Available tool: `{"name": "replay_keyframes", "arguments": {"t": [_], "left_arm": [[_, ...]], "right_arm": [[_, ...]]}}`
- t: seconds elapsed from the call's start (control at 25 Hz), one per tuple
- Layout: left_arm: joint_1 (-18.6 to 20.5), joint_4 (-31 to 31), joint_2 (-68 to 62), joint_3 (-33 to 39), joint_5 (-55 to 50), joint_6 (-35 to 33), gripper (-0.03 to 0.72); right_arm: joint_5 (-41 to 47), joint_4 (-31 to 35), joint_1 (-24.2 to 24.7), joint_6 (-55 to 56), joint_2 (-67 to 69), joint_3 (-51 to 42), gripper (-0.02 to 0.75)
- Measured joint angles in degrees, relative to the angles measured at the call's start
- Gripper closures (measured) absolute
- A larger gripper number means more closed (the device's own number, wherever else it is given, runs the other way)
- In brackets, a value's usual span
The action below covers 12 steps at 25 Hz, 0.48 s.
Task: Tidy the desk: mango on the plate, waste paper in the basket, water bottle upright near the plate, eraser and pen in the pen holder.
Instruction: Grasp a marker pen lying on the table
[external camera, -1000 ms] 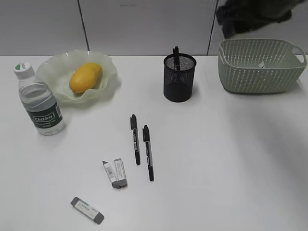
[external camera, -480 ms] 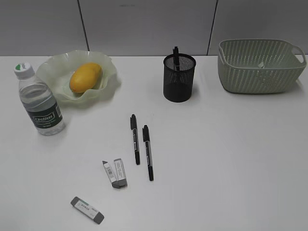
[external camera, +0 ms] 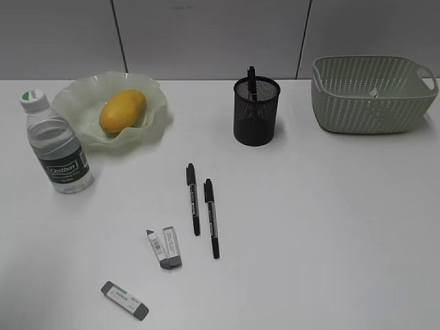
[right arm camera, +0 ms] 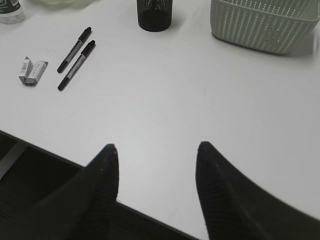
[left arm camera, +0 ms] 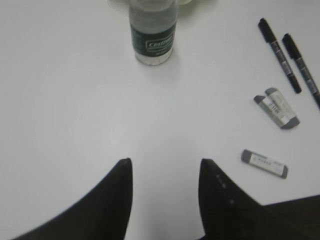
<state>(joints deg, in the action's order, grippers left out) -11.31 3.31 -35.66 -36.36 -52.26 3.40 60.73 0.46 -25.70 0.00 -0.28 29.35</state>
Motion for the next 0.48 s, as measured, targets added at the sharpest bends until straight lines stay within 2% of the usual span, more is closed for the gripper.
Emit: {"name": "replay_keyframes", "arguments": {"t": [0.12, 0.2, 0.32, 0.4, 0.48], "left_arm": [[-0.91, 3.83, -12.28, -5.79, 2.37, -0.83, 0.35], [-3.53, 4.43, -19.53, -9.74, 4.36, -1.01, 0.349], [-11.32, 3.99, -29.0, -16.57, 7.15, 0.14, 0.349], [-17.25, 1.7, -36.03, -21.4, 7.84, 4.24, 0.349], [-21.22, -1.62, -44.41, -25.41, 8.64, 9.57, 0.349]], "right_arm": [[-0.86, -0.46, 0.0, 0.0, 0.0, -0.15, 0.339], [-0.88, -0.46, 0.0, 0.0, 0.0, -0.15, 0.34], [-0.89, -0.46, 0.0, 0.0, 0.0, -0.15, 0.342], [-0.89, -0.46, 0.0, 0.0, 0.0, -0.15, 0.344], [-0.89, -0.46, 0.0, 0.0, 0.0, -0.15, 0.347]]}}
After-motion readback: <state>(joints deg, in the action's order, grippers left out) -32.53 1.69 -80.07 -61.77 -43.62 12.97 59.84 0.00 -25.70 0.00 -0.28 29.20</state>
